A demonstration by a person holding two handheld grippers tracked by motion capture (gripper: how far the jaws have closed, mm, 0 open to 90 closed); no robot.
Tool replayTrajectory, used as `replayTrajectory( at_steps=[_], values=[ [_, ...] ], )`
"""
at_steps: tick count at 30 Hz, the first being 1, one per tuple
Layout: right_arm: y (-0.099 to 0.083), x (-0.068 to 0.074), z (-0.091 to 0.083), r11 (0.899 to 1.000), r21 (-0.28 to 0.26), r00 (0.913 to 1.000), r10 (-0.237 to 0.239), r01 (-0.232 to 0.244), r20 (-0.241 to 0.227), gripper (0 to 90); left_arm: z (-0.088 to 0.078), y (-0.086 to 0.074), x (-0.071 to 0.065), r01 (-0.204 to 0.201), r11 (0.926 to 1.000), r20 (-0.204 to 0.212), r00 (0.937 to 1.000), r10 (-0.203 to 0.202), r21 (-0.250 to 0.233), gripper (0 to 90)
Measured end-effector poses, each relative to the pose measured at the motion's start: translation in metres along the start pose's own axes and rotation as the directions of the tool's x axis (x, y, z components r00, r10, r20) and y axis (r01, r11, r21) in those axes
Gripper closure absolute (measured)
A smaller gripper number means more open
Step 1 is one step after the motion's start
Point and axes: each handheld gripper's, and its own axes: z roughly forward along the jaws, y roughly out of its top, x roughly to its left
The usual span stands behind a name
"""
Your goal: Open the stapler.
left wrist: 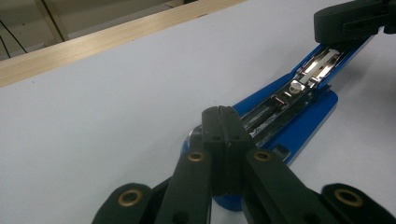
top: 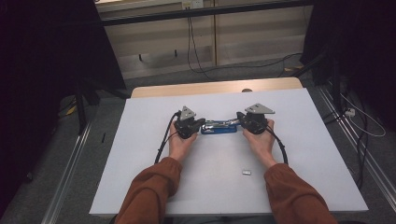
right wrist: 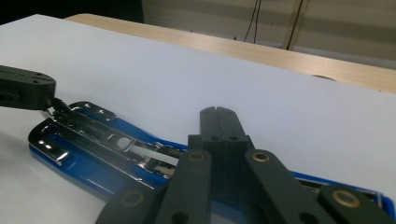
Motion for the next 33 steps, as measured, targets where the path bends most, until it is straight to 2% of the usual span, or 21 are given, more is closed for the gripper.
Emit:
replayTrajectory(
  at_steps=[3,13,17,19,22,26,31,33],
  values=[
    [-0.0032,-0.0035,0.0006,1.0,0.008,0.9999,0.01,-0.01,0.003,90.0,0.0,0.0,0.0001,0.0,1.0,0.0,1.0,0.0,0.0,90.0],
    [-0.0006,-0.0046,0.0001,0.999,0.032,0.9997,-0.004,0.003,0.022,90.0,0.0,0.0006,-0.0003,0.003,1.0,-0.004,1.0,-0.003,0.004,90.0],
    [0.0002,-0.0066,0.0005,0.999,0.037,0.9999,0.007,-0.008,0.007,90.0,-0.0006,0.001,0.001,0.019,0.9998,0.004,0.9998,-0.019,-0.001,90.0],
    [0.0,-0.0078,0.0,0.999,0.038,0.9998,0.018,-0.018,0.004,90.0,-0.0024,0.004,0.0,0.02,0.9995,0.007,0.9998,-0.02,-0.024,90.0],
    [-0.0001,-0.0092,-0.0009,0.999,0.033,0.9997,0.025,-0.025,0.003,90.0,-0.0034,0.0068,-0.0012,0.005,0.9999,0.002,1.0,-0.005,-0.016,90.0],
    [0.0026,-0.0083,-0.0032,1.0,0.016,0.9997,0.021,-0.021,-0.011,90.0,-0.0033,0.0068,-0.0016,0.011,0.9998,0.002,0.9999,-0.011,-0.019,90.0],
    [0.0035,-0.0089,-0.0041,1.0,0.014,0.9996,0.018,-0.018,-0.023,89.3,-0.0045,0.008,-0.0033,-0.003,0.9996,-0.003,1.0,0.003,-0.029,82.7],
    [0.003,-0.0097,-0.0046,1.0,0.006,0.9995,0.021,-0.021,-0.024,83.3,-0.0045,0.0074,-0.0048,-0.017,0.999,0.0,0.9999,0.017,-0.041,78.3]
  ],
)
